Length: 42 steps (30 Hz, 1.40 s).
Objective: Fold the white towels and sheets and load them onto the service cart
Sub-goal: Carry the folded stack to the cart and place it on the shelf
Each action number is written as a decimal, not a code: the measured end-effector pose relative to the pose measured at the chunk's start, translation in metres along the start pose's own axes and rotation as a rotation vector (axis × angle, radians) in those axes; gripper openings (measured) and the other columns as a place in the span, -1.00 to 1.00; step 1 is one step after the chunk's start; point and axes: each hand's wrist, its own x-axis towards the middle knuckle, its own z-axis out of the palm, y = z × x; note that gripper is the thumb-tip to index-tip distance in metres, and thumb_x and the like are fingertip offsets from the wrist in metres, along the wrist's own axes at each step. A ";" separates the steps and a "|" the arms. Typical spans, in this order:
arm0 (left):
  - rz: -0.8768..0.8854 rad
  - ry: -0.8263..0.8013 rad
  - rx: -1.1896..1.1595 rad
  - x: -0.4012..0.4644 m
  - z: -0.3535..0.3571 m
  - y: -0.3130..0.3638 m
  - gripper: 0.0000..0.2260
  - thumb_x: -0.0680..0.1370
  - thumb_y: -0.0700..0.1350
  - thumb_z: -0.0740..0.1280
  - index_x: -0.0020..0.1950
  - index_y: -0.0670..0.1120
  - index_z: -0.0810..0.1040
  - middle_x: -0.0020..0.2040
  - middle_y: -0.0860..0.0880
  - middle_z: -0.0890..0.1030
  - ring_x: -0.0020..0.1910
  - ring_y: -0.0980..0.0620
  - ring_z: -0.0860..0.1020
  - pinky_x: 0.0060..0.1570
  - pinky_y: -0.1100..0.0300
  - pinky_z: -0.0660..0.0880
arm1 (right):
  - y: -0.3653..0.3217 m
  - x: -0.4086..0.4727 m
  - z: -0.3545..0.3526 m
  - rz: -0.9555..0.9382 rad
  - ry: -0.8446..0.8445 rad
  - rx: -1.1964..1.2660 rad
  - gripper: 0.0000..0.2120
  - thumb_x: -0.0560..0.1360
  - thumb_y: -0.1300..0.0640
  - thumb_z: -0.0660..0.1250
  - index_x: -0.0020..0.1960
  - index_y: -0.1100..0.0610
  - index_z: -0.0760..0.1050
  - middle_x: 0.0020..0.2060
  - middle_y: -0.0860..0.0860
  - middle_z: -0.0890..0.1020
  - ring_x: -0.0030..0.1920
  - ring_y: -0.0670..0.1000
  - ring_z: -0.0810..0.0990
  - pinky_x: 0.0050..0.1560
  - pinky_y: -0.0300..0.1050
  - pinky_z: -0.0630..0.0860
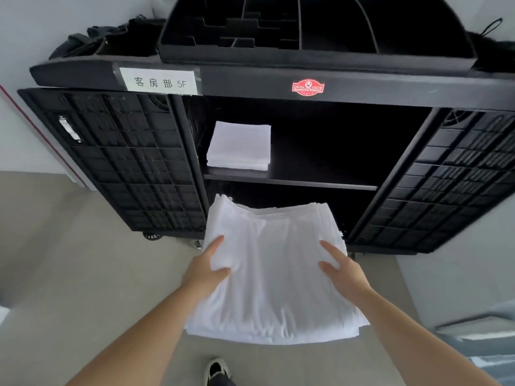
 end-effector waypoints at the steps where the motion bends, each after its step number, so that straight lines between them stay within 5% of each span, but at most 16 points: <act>1: -0.007 -0.005 0.001 0.015 -0.002 -0.002 -0.31 0.47 -0.04 0.39 0.39 0.49 0.13 0.33 0.16 0.41 -0.18 0.27 0.47 -0.15 0.32 0.48 | -0.004 0.015 0.004 0.011 -0.019 -0.011 -0.53 0.58 -0.04 0.25 0.39 -0.40 0.22 0.24 -0.08 0.50 -0.13 -0.16 0.53 -0.19 -0.27 0.42; 4: -0.024 -0.020 0.020 0.061 -0.007 -0.014 -0.32 0.47 -0.01 0.38 0.38 0.51 0.11 0.38 0.10 0.39 0.09 0.12 0.49 -0.02 0.25 0.43 | -0.013 0.058 0.022 0.043 -0.039 -0.064 -0.51 0.60 -0.03 0.22 0.44 -0.37 0.16 0.27 0.00 0.49 0.06 0.11 0.59 -0.06 -0.11 0.51; 6: -0.042 -0.034 0.024 0.093 -0.011 -0.023 -0.32 0.47 0.01 0.38 0.37 0.52 0.10 0.38 0.08 0.38 0.18 0.07 0.48 0.06 0.19 0.44 | -0.020 0.084 0.035 0.066 -0.038 -0.096 -0.50 0.60 -0.04 0.21 0.45 -0.37 0.14 0.27 0.04 0.49 0.02 0.09 0.59 0.00 -0.07 0.52; 10: -0.045 -0.083 0.027 0.161 -0.020 -0.039 -0.33 0.48 -0.02 0.37 0.39 0.49 0.12 0.40 0.13 0.37 -0.04 0.21 0.46 -0.03 0.24 0.47 | -0.029 0.135 0.062 0.113 0.001 -0.122 -0.53 0.60 -0.05 0.19 0.44 -0.37 0.15 0.26 0.03 0.50 -0.01 0.05 0.59 0.00 -0.07 0.53; 16: -0.054 -0.118 0.022 0.243 -0.002 -0.072 -0.33 0.46 -0.02 0.37 0.38 0.50 0.13 0.41 0.10 0.35 0.09 0.14 0.44 0.07 0.20 0.43 | -0.006 0.204 0.102 0.157 0.045 -0.118 -0.54 0.60 -0.05 0.18 0.42 -0.39 0.18 0.24 0.01 0.52 -0.01 0.01 0.55 -0.03 -0.11 0.49; 20: -0.043 -0.121 -0.012 0.294 0.030 -0.098 -0.34 0.47 -0.03 0.37 0.37 0.51 0.14 0.41 0.14 0.35 -0.09 0.26 0.41 -0.05 0.27 0.39 | 0.026 0.257 0.126 0.138 0.068 -0.109 -0.55 0.60 -0.04 0.20 0.43 -0.36 0.21 0.26 0.02 0.51 0.13 0.07 0.53 0.09 -0.07 0.47; 24: -0.025 -0.098 -0.018 0.350 0.067 -0.129 -0.33 0.48 -0.01 0.37 0.39 0.50 0.12 0.40 0.06 0.34 0.10 0.16 0.39 0.02 0.25 0.37 | 0.065 0.313 0.151 0.089 0.101 -0.087 -0.55 0.59 -0.03 0.22 0.42 -0.35 0.24 0.20 0.05 0.54 0.10 0.05 0.55 0.15 -0.04 0.48; 29: 0.030 -0.051 -0.025 0.428 0.103 -0.163 -0.33 0.49 0.02 0.38 0.40 0.50 0.09 0.42 0.05 0.33 0.04 0.14 0.43 -0.07 0.28 0.39 | 0.106 0.400 0.182 0.023 0.135 -0.090 -0.55 0.58 -0.06 0.23 0.41 -0.38 0.23 0.01 0.07 0.59 -0.29 -0.02 0.55 -0.09 -0.08 0.54; 32: 0.079 -0.020 -0.040 0.479 0.116 -0.175 -0.34 0.50 0.03 0.38 0.38 0.52 0.10 0.44 0.06 0.32 0.10 0.10 0.44 -0.09 0.30 0.40 | 0.123 0.454 0.197 -0.029 0.177 -0.079 -0.56 0.58 -0.08 0.23 0.39 -0.40 0.23 0.09 0.03 0.57 -0.17 0.02 0.62 -0.14 -0.14 0.54; 37: 0.155 0.028 -0.094 0.553 0.125 -0.183 -0.34 0.51 -0.02 0.40 0.43 0.44 0.14 0.48 0.11 0.27 0.38 0.03 0.35 0.08 0.22 0.39 | 0.136 0.536 0.206 -0.100 0.223 -0.038 -0.57 0.58 -0.09 0.22 0.33 -0.49 0.20 0.08 -0.01 0.55 -0.61 -0.16 0.43 -0.57 -0.33 0.34; 42: 0.123 -0.003 -0.102 0.600 0.142 -0.215 -0.32 0.50 -0.08 0.42 0.50 0.29 0.17 0.48 0.11 0.28 0.34 0.05 0.37 0.08 0.28 0.36 | 0.165 0.596 0.236 -0.067 0.178 -0.100 -0.52 0.57 -0.11 0.23 0.37 -0.49 0.13 0.34 0.05 0.45 -0.60 -0.14 0.42 -0.58 -0.23 0.38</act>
